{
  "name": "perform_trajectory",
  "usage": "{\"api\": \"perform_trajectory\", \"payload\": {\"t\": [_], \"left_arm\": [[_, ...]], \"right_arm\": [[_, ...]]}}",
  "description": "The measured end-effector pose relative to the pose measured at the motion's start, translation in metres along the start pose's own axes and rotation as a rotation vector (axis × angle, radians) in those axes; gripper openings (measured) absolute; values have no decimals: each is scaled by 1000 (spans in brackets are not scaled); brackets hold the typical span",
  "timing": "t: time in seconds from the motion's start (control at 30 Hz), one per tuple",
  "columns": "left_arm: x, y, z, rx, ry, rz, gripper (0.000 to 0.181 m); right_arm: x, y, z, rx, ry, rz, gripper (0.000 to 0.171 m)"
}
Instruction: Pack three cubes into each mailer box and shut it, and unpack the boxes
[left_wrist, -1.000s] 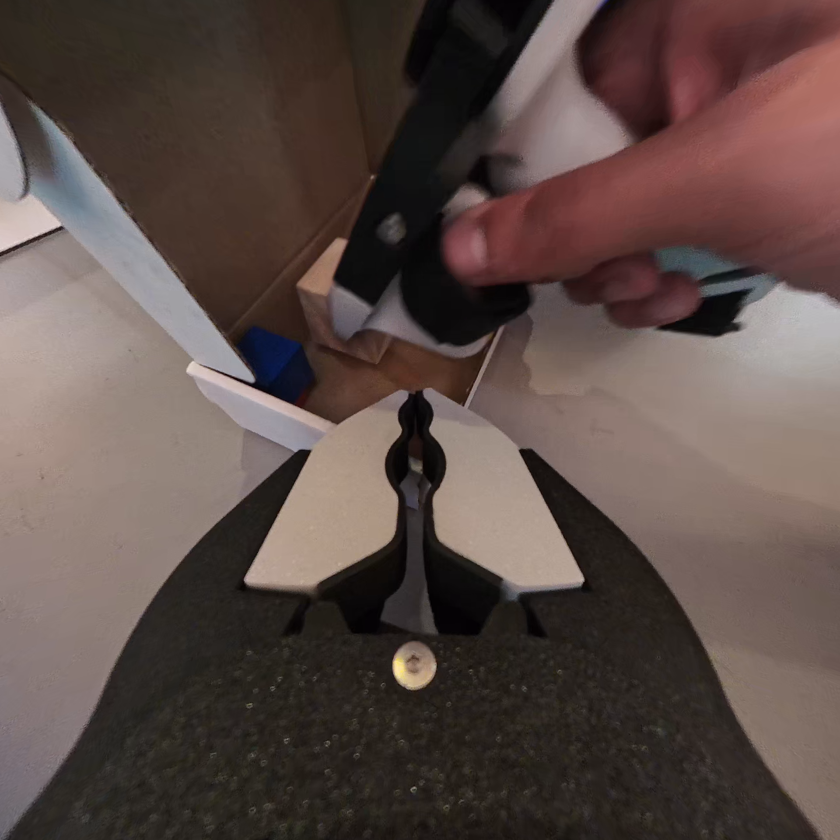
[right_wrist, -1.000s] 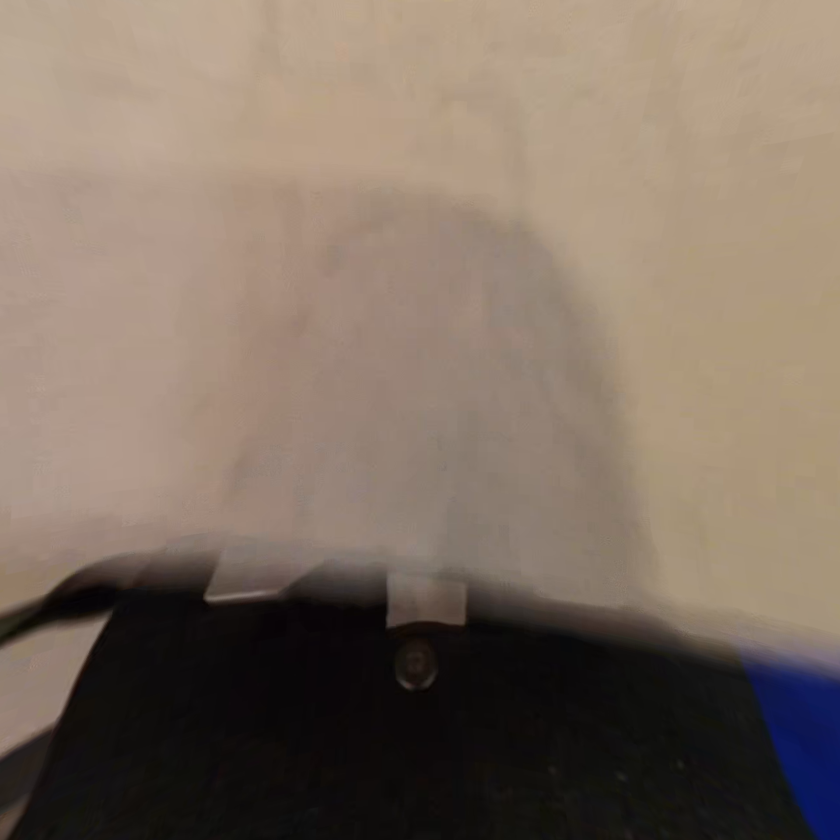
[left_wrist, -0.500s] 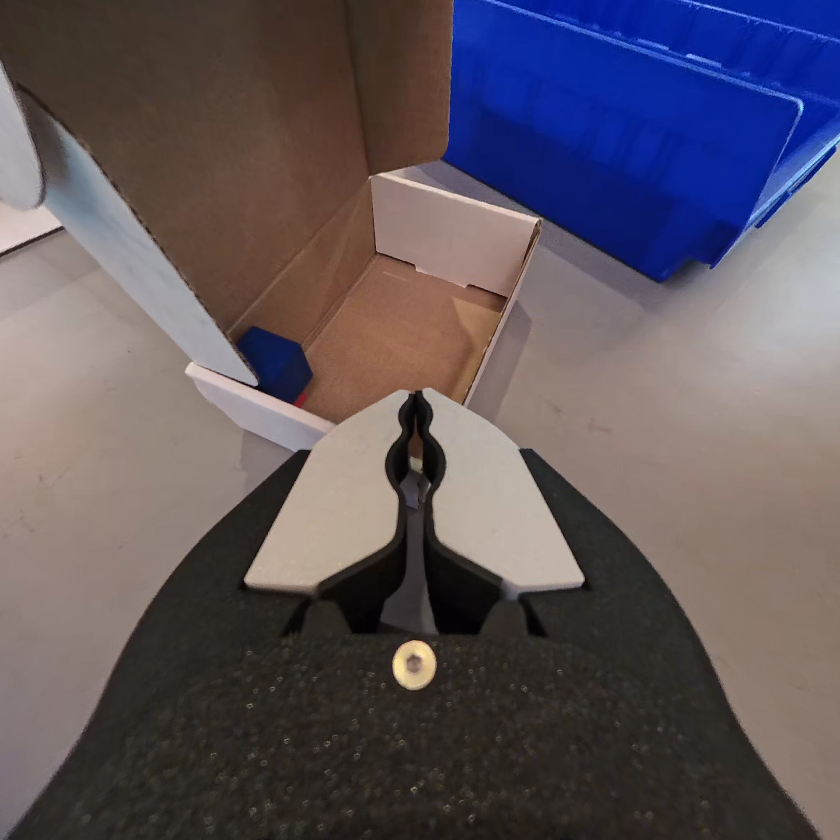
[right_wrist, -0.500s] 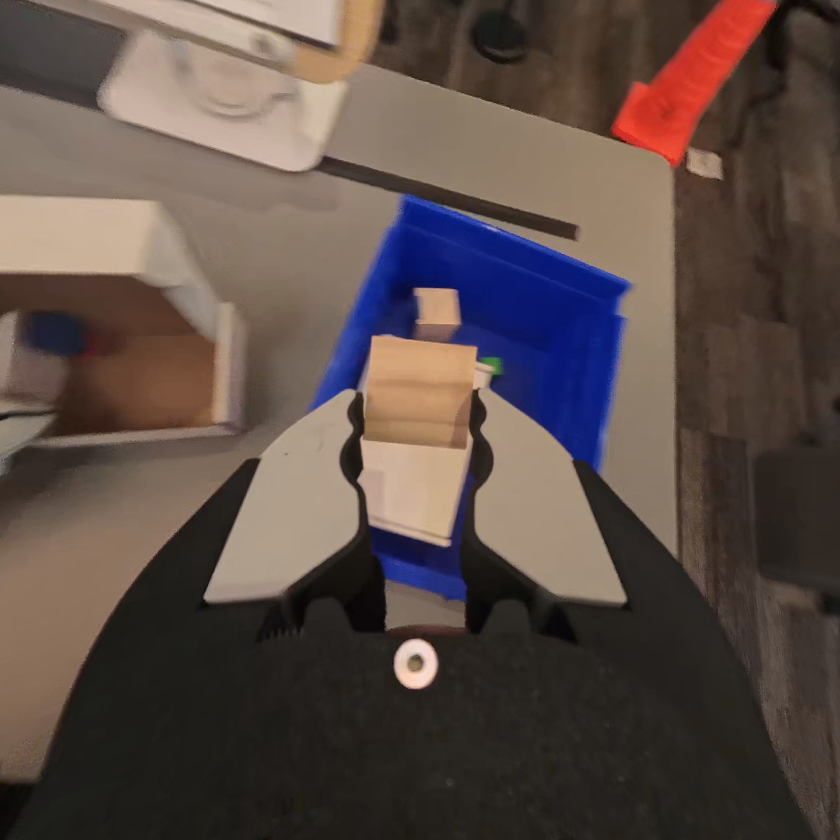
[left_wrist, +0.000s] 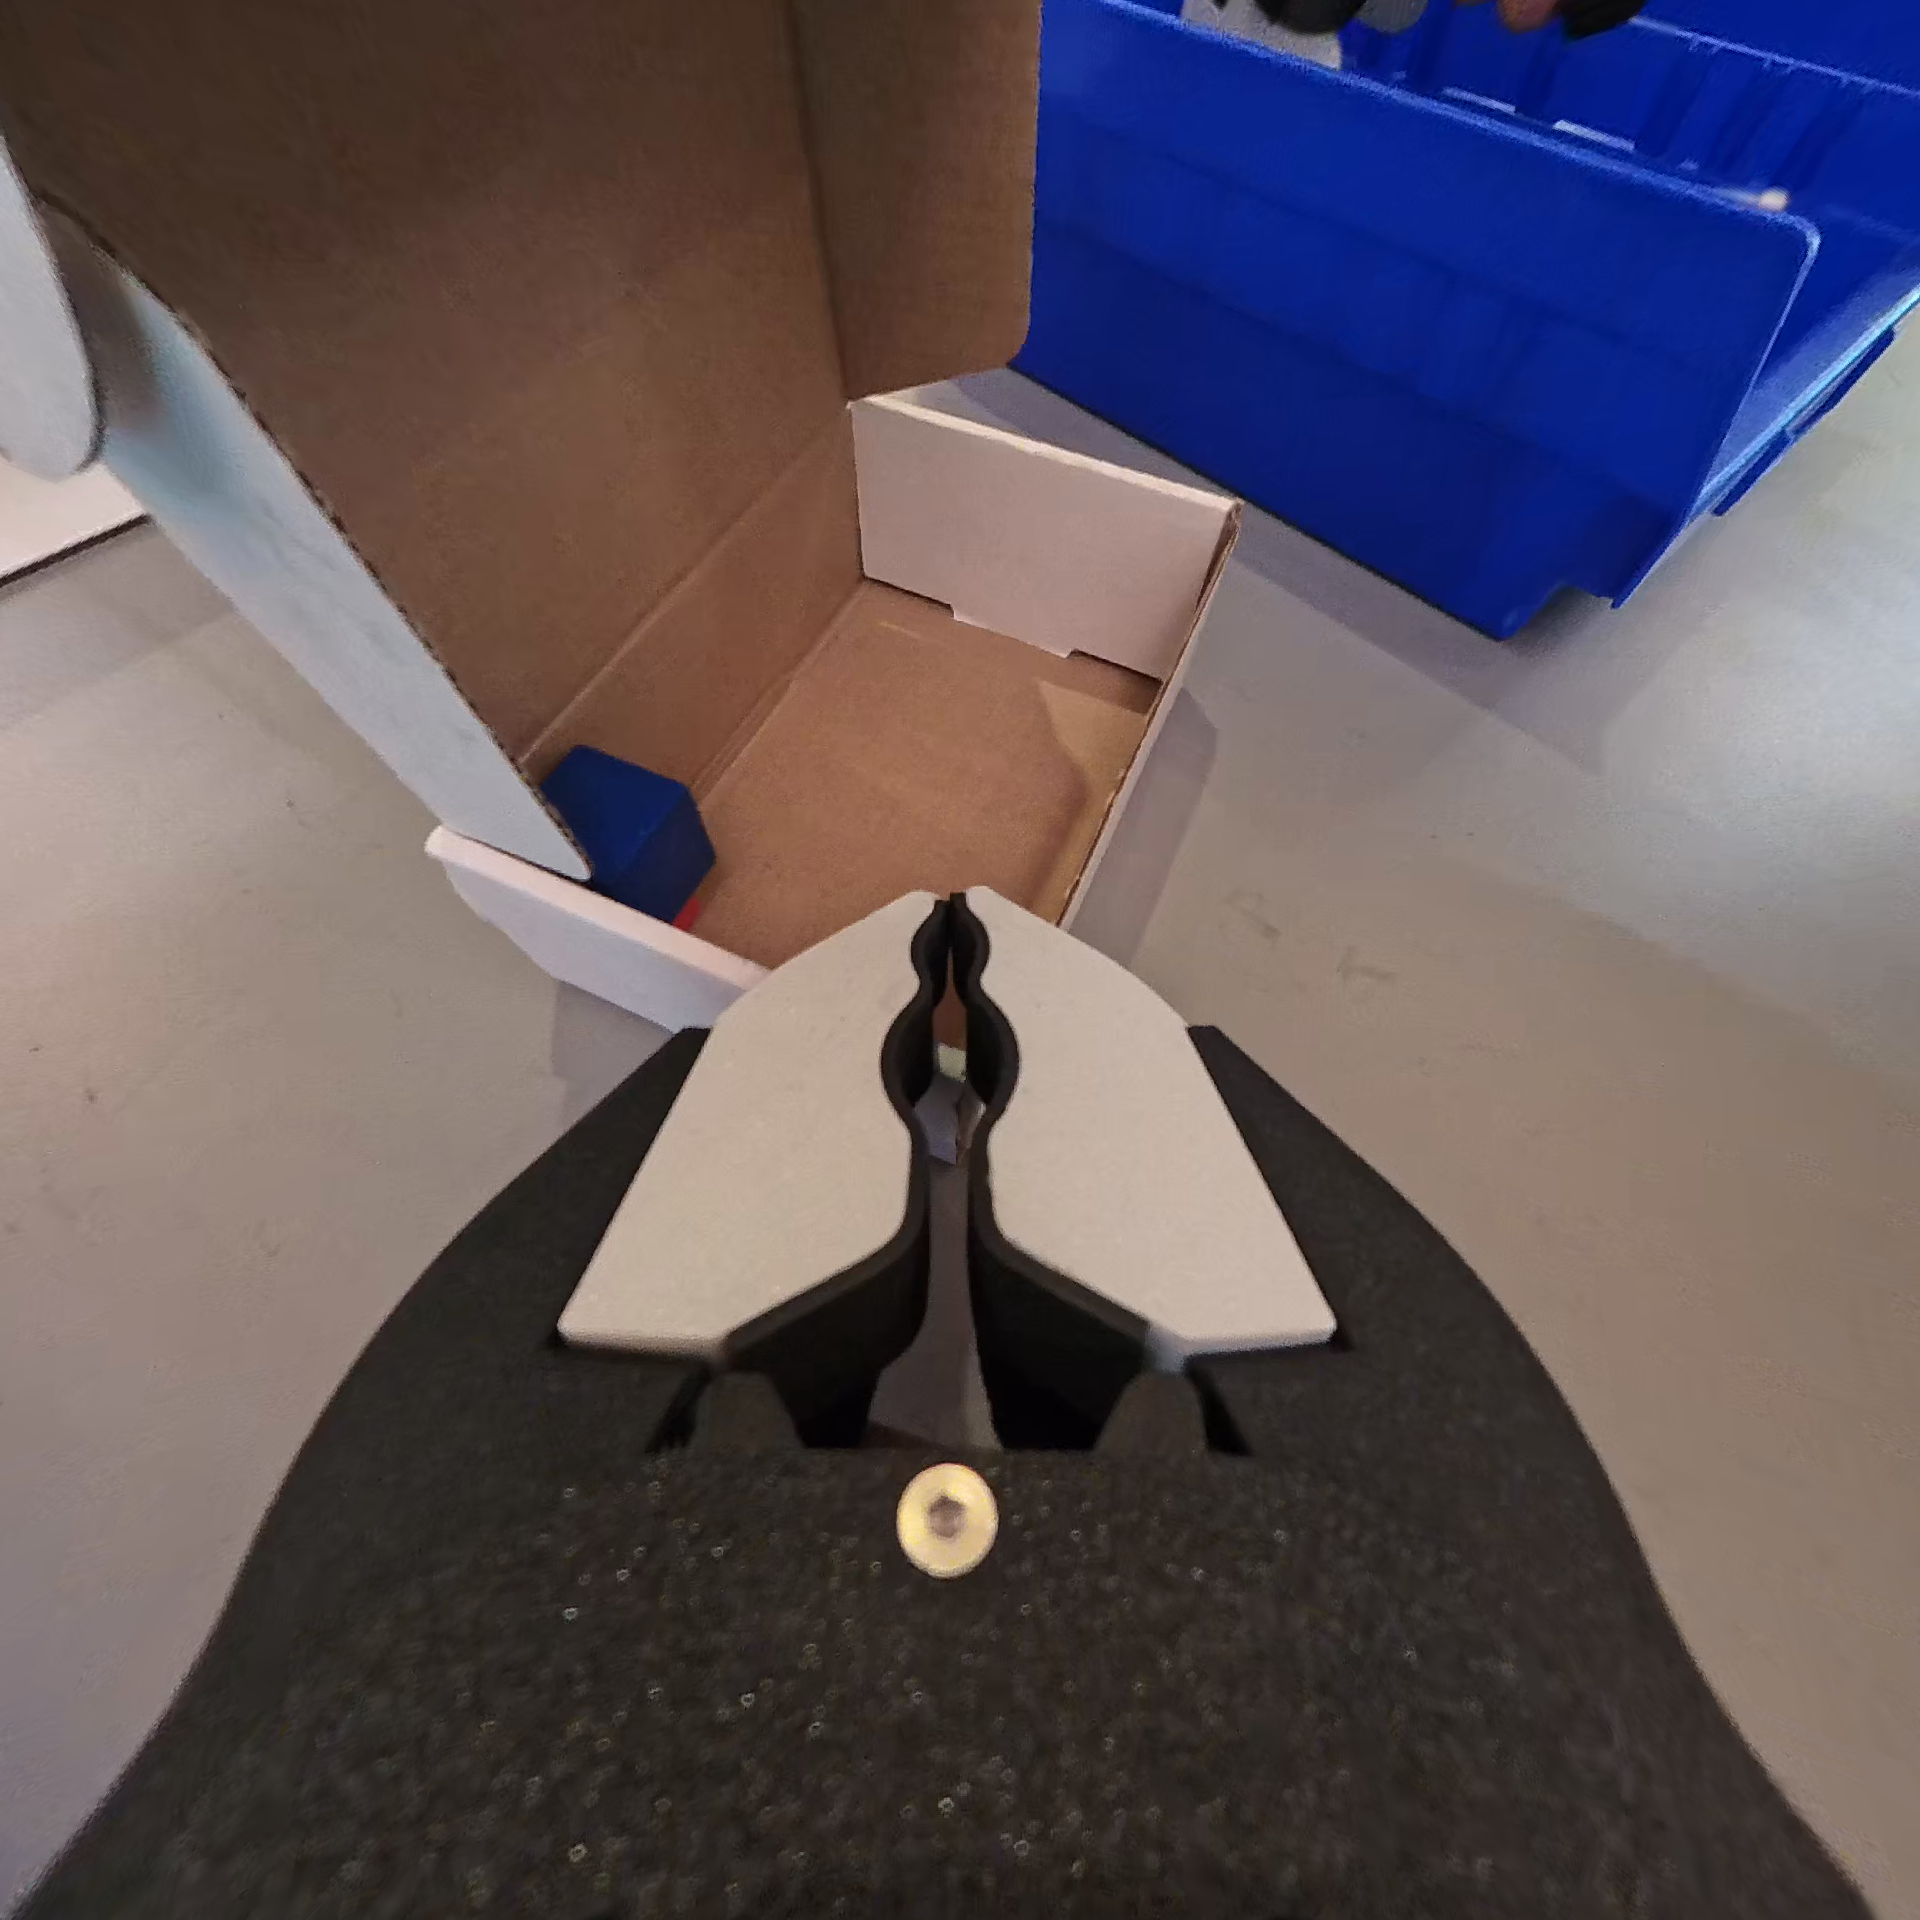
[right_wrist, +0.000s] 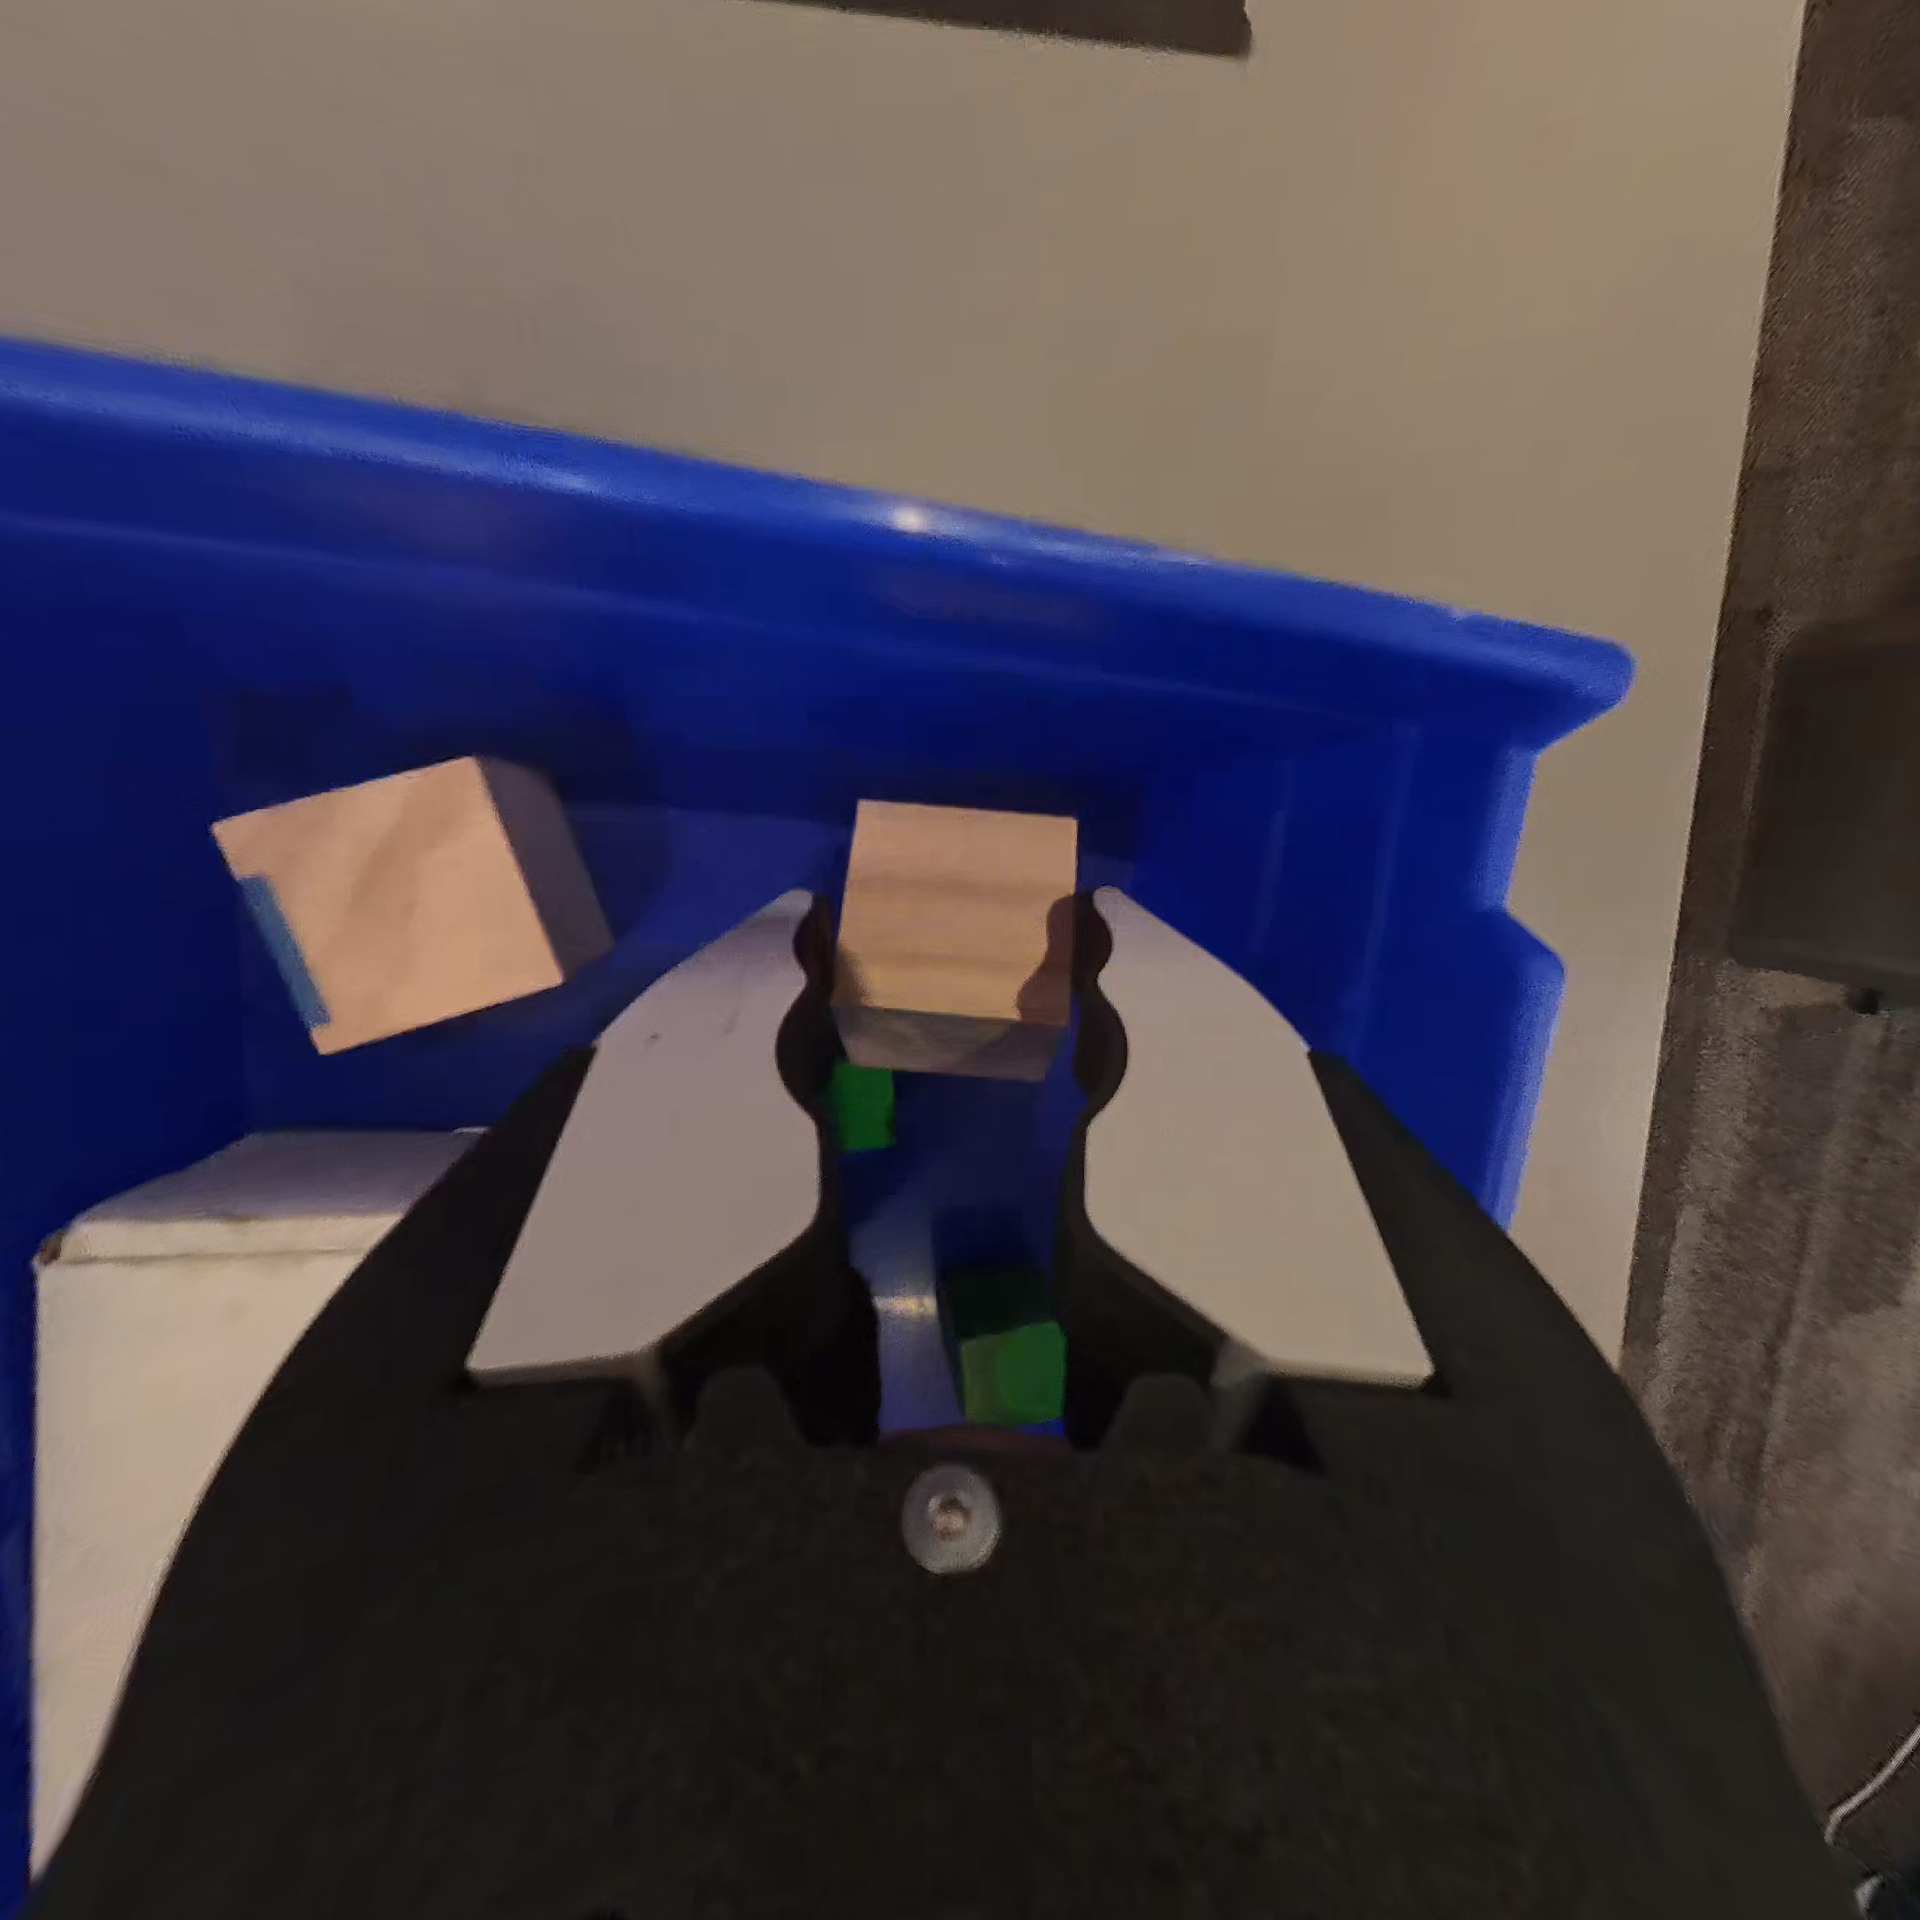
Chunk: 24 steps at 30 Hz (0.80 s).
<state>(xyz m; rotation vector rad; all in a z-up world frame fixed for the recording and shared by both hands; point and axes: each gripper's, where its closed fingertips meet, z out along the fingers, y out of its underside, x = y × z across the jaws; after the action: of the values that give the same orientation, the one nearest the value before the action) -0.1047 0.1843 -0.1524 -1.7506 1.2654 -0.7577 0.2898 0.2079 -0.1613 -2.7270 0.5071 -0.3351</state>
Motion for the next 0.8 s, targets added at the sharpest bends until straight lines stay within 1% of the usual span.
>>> {"api": "perform_trajectory", "payload": {"t": [0.17,0.27,0.37,0.4,0.43,0.5,0.53,0.6,0.63,0.67,0.7,0.77,0.8], "left_arm": [[0,1,-2,0,2,2,0],[0,1,-2,0,1,3,0],[-1,0,-3,9,6,0,0],[-1,-4,-4,33,10,2,10],[0,-11,-9,78,24,6,24],[-1,-32,-28,210,44,17,37],[-7,-44,-41,284,22,22,41],[-30,-60,-66,406,-78,24,40],[-48,-62,-74,437,-156,10,35],[-65,-59,-76,439,-217,-8,35],[-75,-54,-72,413,-220,-22,39],[-78,-41,-54,315,-118,-66,57],[-72,-38,-45,287,-45,-87,68]], "right_arm": [[1,5,3,-54,-47,44,44],[8,3,5,-62,-28,41,43],[6,3,2,-60,-33,36,47],[6,3,-2,-46,-22,27,49],[5,2,-8,-25,-17,20,51],[1,-5,-35,78,-4,6,54],[-8,-9,-55,166,-16,-8,53],[-49,-8,-102,354,-123,-73,48],[-77,1,-124,429,-196,-131,48],[-108,15,-143,487,-276,-184,48],[-139,35,-158,524,-360,-241,48],[-199,78,-176,562,-528,-319,43],[-229,99,-179,555,-613,-362,43]]}}
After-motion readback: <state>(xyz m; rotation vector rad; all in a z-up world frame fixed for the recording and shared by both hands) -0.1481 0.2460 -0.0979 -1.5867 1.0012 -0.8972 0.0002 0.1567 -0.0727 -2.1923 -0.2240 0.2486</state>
